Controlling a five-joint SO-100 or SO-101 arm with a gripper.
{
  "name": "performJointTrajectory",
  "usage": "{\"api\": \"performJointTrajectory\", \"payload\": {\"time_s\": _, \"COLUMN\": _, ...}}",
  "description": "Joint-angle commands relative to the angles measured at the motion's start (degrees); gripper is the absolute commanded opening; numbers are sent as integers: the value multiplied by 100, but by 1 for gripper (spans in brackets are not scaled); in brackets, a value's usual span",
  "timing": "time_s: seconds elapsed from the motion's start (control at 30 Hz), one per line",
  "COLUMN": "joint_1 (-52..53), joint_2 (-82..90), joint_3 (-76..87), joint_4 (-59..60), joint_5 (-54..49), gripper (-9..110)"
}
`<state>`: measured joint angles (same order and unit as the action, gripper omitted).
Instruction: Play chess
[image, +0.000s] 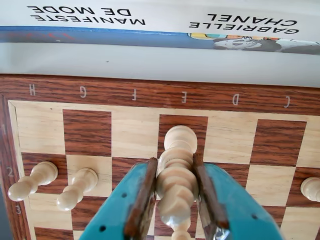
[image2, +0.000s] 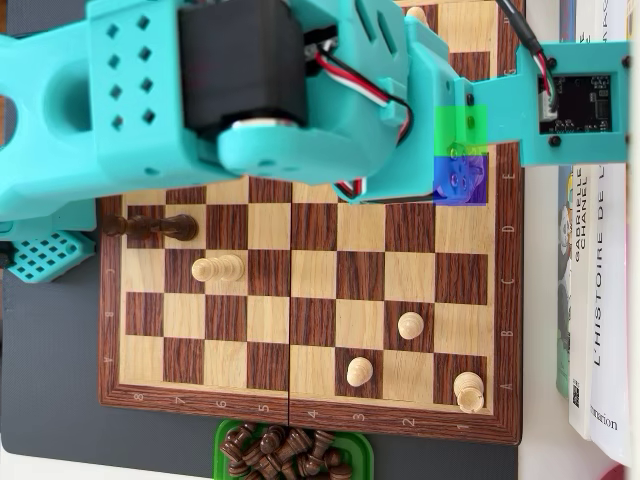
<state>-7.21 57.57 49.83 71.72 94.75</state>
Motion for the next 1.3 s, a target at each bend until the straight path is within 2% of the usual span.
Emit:
{"api": "performJointTrajectory", "payload": {"time_s": 0.0, "joint_1": -141, "joint_2": 527, "joint_3": -176, "joint_4": -18, "joint_5": -44, "gripper": 7}}
{"api": "performJointTrajectory", "payload": {"time_s": 0.43, "joint_1": -606, "joint_2": 589, "joint_3": 9, "joint_4": -62, "joint_5": 26, "gripper": 7}}
{"api": "performJointTrajectory", "payload": {"time_s": 1.27, "joint_1": -466, "joint_2": -571, "joint_3": -554, "joint_4": -193, "joint_5": -35, "gripper": 7}}
